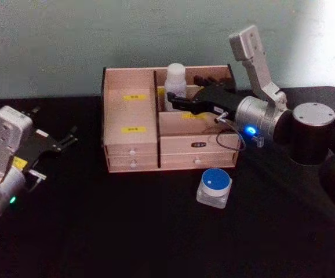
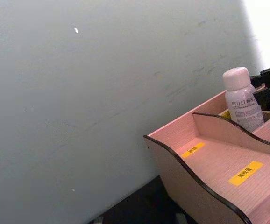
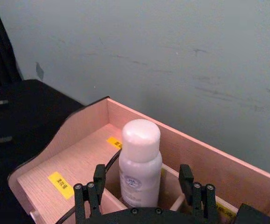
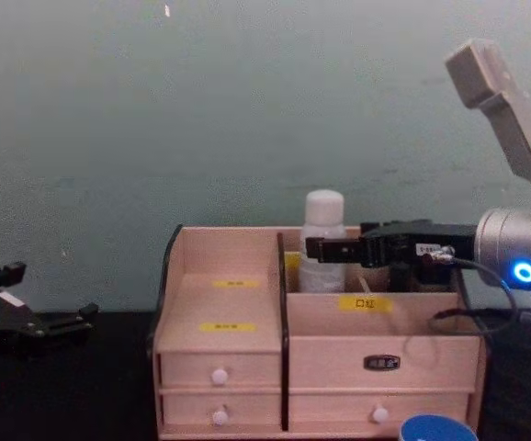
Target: Pick up the facial cleanser and watermelon frost from the table and place them into the tiered storage box.
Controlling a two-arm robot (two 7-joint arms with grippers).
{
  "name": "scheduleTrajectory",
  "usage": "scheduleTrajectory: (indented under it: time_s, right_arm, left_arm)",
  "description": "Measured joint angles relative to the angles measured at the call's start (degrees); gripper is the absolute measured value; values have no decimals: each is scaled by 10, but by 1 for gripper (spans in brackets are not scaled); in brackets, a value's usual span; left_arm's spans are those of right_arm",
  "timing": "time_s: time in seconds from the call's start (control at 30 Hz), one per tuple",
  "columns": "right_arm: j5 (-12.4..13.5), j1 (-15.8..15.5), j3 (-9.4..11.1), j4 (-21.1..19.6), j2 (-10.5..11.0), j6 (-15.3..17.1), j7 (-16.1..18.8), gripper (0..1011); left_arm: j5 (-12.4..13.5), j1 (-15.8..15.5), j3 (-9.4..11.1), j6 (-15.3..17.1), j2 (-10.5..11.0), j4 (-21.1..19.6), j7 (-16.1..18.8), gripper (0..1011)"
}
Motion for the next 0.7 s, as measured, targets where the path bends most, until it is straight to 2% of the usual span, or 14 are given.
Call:
scheduleTrajectory:
  time_s: [0.1,0.3,0.4,0.7]
  right_arm:
    - [2,-4,3,-10,3,1,0,1000]
    - [10,-30,12,-59,25,10,5,1000]
    - [21,-54,15,-100,48,19,15,1000]
    - [41,-113,16,-183,111,42,35,1000]
  left_arm:
    - [0,0,0,0,0,0,0,1001]
    - [0,0,0,0,0,0,0,1001]
    - [0,0,0,0,0,0,0,1001]
    - [0,0,0,0,0,0,0,1001]
